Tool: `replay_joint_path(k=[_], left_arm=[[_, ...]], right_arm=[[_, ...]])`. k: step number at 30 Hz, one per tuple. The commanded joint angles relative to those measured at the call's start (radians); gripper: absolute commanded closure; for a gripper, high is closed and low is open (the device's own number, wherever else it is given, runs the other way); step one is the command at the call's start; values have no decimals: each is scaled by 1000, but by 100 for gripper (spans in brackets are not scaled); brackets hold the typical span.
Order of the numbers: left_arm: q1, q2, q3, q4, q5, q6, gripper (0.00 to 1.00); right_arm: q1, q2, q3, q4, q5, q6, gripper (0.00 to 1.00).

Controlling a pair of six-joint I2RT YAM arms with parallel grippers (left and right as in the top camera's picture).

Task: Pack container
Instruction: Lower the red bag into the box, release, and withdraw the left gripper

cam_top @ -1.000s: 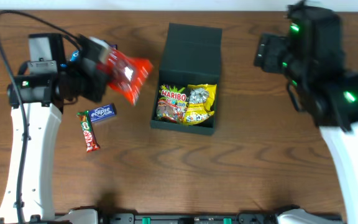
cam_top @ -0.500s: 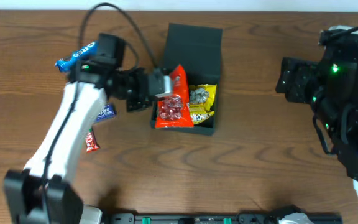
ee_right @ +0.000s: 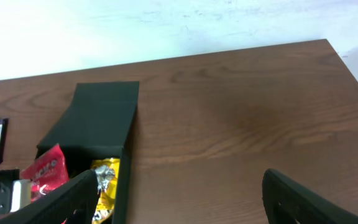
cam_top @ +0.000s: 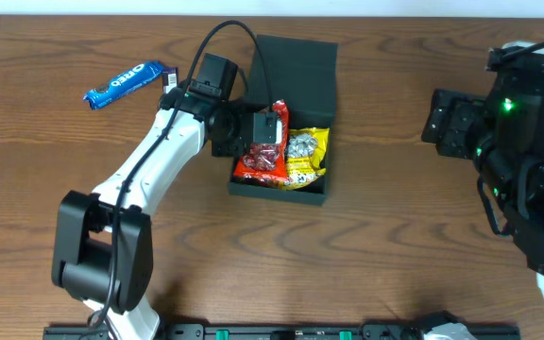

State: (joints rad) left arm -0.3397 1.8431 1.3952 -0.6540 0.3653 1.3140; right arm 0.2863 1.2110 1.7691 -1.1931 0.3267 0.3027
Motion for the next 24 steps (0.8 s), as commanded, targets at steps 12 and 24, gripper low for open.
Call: replay_joint_path(k=[12, 24], left_arm=[[-2, 53, 10, 30, -106, -29, 5], [2, -197, 10, 197, -219, -236, 5]], right_arm=[[-6, 14, 3, 4, 24, 0, 16], [-6, 14, 3, 31, 24, 14, 16]])
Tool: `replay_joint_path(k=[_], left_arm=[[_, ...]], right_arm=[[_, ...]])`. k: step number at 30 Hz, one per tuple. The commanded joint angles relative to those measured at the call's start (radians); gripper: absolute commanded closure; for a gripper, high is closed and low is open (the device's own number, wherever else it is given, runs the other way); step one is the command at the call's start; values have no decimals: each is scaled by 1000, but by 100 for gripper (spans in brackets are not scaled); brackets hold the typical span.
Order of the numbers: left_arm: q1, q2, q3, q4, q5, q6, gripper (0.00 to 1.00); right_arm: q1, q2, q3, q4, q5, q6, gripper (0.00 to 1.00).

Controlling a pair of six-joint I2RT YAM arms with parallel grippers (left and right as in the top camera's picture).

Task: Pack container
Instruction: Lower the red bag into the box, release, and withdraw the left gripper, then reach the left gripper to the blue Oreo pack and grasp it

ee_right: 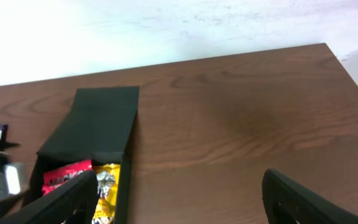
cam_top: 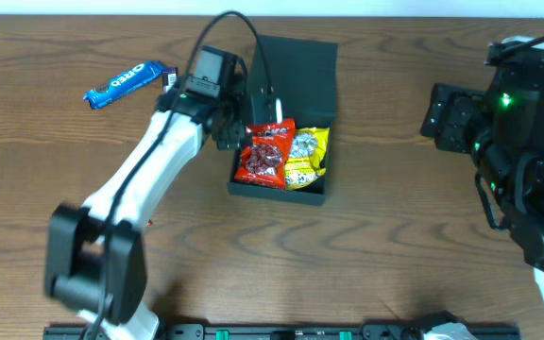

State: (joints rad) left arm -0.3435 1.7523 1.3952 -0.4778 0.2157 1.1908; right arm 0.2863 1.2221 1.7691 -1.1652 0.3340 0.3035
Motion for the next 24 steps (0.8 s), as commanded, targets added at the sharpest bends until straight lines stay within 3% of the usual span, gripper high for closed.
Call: replay_joint_path(k=[1, 6, 9, 12, 15, 20, 24], left_arm=[[8, -130, 10, 31, -115, -151, 5], [58, -204, 10, 13, -356, -418, 5], [99, -204, 10, -91, -327, -620, 5], [112, -204, 10, -182, -185, -681, 5], [121, -193, 10, -172, -90, -774, 5], [166, -127, 10, -65, -251, -1034, 5], [221, -51, 13, -35, -341, -1061, 5]], right_arm=[[-6, 3, 3, 4, 16, 18, 16], [-6, 8, 3, 3, -1, 18, 16], [-6, 12, 3, 3, -2, 18, 15], [-6, 30, 3, 13, -1, 18, 14], [-6, 70, 3, 52, -1, 8, 13], [-6, 171, 3, 166, -1, -76, 12], [-6, 259, 3, 259, -2, -139, 11]])
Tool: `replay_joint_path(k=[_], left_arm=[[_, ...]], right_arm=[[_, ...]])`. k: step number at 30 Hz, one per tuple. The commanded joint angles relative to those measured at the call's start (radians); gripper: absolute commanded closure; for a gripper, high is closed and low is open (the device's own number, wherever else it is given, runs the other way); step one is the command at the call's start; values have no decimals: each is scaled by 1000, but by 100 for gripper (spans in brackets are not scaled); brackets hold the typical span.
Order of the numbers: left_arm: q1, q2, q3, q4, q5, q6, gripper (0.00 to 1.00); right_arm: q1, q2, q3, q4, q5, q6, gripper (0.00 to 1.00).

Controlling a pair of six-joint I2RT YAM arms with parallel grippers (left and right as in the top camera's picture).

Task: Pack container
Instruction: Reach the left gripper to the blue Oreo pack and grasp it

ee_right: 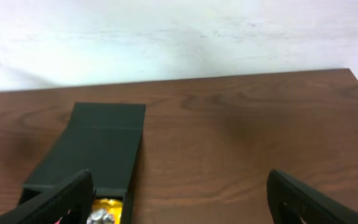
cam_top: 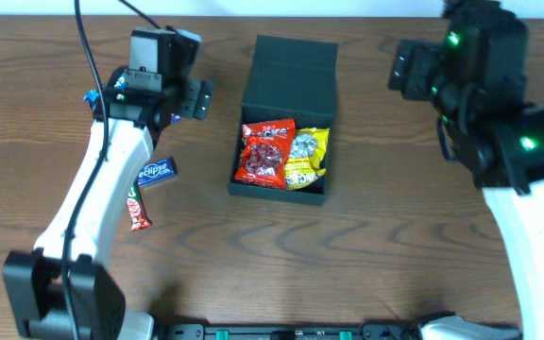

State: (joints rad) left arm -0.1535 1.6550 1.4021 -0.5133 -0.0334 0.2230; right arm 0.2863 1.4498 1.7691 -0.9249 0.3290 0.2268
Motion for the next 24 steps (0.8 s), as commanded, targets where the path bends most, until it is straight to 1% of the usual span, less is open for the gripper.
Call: replay_joint_path(k=[1, 4, 7, 12, 14, 17, 24], left_arm=[[47, 66, 13, -9, -117, -93, 5], [92, 109, 36, -32, -120, -93, 5], [137, 154, 85, -60, -119, -73, 5], [198, 258, 225, -112, -121, 84, 5], [225, 313, 286, -115, -119, 128, 5], [272, 426, 396, -119, -65, 201, 5], [322, 602, 538, -113, 3, 307, 5]], right_arm=[[-6, 51, 3, 39, -1, -75, 11], [-6, 92, 3, 76, -55, -111, 11], [-6, 113, 3, 89, -87, -113, 11], [-6, 129, 3, 98, -87, -117, 11], [-6, 131, 3, 97, -87, -116, 11], [-6, 131, 3, 98, -117, -113, 11], [-6, 131, 3, 98, -127, -93, 11]])
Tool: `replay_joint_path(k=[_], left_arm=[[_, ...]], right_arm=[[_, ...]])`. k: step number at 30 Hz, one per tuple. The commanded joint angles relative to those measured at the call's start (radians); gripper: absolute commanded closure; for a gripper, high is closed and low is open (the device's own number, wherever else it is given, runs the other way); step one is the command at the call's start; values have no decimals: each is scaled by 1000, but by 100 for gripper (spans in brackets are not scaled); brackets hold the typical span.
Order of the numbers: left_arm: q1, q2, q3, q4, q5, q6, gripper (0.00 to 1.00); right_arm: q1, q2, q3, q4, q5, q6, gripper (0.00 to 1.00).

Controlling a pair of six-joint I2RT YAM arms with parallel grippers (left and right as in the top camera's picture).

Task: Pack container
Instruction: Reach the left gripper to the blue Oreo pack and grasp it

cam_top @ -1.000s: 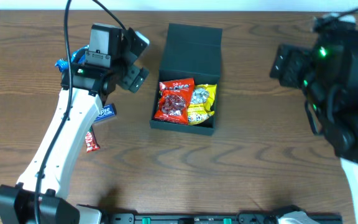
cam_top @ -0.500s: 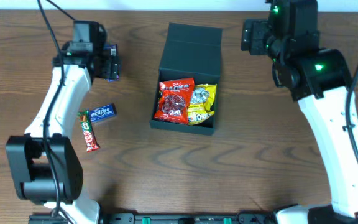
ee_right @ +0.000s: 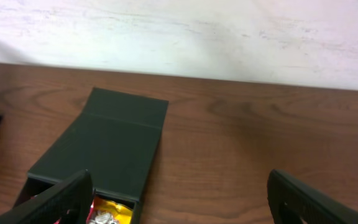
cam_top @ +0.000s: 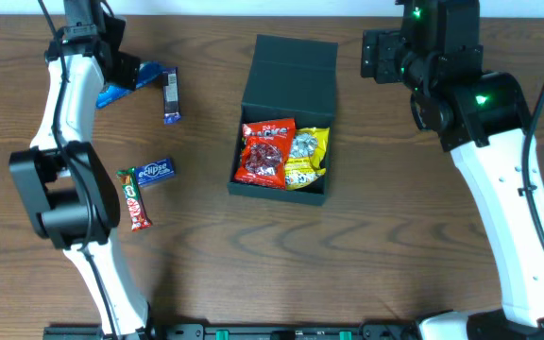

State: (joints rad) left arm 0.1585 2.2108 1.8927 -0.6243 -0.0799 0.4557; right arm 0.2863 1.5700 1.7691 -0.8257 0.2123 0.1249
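The black box (cam_top: 281, 184) stands mid-table with its lid (cam_top: 289, 71) folded back. Inside lie a red snack bag (cam_top: 264, 153) and a yellow one (cam_top: 306, 157); the right wrist view shows the lid (ee_right: 107, 146) and a corner of the yellow bag (ee_right: 107, 213). My left gripper (cam_top: 126, 68) is at the far left, right at the blue Oreo pack (cam_top: 113, 93); its jaws cannot be made out. My right gripper (cam_top: 378, 52) hovers right of the lid, open and empty (ee_right: 179, 202).
Loose snacks lie left of the box: a dark bar (cam_top: 170, 94), a blue Eclipse pack (cam_top: 154, 172) and a red bar (cam_top: 136, 200). The table's far edge meets a white wall (ee_right: 179, 31).
My left arm has swung further to the far left, and its gripper is now at the Oreo pack. My right arm has moved left, toward the box lid, still open.
My left gripper was first in the box over the red bag. Then the bag lay flat beside the yellow one, with the gripper at the box's left rim. Then the gripper was clear to the left, and now it is by the Oreo pack. The right gripper stayed open.
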Motion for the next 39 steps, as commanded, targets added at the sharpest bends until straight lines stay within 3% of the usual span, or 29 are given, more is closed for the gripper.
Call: replay_joint_path(k=[1, 10, 21, 23, 27, 36, 39], left_arm=[[14, 63, 55, 10, 66, 85, 5], [40, 152, 56, 170, 220, 125, 5], [44, 218, 56, 154, 238, 124, 0], [44, 222, 56, 146, 238, 124, 12], [44, 222, 56, 114, 238, 124, 23], [44, 222, 56, 101, 226, 92, 34], [44, 222, 56, 101, 201, 48, 43]], right_arm=[[-6, 11, 3, -1, -11, 10, 12], [-6, 11, 3, 0, -5, 48, 13], [-44, 11, 3, 7, 0, 89, 14], [-46, 11, 3, 8, 0, 92, 14], [-46, 11, 3, 8, 1, 92, 14], [-45, 11, 3, 6, 0, 106, 14], [-45, 11, 3, 7, 0, 107, 14]])
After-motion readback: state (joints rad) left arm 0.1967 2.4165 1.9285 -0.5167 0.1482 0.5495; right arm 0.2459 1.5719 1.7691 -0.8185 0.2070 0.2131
